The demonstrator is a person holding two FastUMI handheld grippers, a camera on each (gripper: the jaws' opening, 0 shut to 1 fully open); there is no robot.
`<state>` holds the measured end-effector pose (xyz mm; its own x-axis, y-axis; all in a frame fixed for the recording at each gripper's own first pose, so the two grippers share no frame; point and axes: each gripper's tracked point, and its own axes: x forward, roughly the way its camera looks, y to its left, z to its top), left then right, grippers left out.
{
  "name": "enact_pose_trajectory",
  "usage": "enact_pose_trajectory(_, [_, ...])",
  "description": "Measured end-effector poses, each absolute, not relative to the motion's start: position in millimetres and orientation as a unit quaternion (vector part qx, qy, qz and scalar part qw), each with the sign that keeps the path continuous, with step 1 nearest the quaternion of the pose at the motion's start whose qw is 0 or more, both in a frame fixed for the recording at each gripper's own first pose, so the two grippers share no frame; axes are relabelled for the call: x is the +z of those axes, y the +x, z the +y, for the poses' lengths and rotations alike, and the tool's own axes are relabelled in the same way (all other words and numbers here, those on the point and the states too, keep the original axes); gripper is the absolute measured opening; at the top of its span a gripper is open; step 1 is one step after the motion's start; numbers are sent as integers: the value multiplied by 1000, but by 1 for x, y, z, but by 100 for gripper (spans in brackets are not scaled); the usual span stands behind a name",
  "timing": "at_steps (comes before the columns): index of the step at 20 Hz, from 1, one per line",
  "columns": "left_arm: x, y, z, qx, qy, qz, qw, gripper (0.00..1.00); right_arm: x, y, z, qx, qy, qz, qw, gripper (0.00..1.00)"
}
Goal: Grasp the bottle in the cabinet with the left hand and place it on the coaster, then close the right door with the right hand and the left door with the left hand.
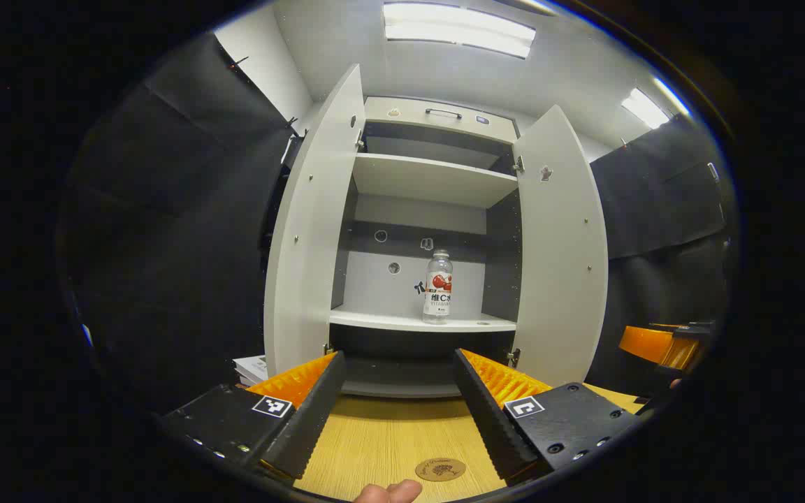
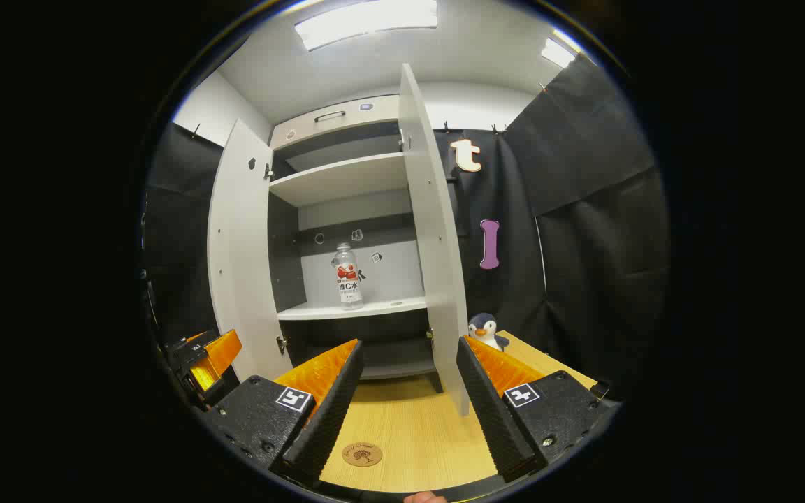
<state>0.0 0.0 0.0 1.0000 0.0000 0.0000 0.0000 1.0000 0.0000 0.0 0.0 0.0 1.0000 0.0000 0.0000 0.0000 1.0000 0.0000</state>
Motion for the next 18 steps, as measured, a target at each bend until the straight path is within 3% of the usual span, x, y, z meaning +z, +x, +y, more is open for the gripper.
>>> enact_pose_trajectory(4, [0, 0, 2, 2, -4, 0, 1000, 94, 2, -2, 4, 3, -8, -5, 1000, 82])
enact_pose_trajectory(5, [0, -1, 1, 3, -4, 0, 1000, 99, 2, -2, 5, 5, -8, -5, 1000, 82])
enact_pose_trajectory(18, [-3, -1, 3, 8, -8, 4, 1000, 94, -2, -2, 5, 4, -11, -5, 1000, 82])
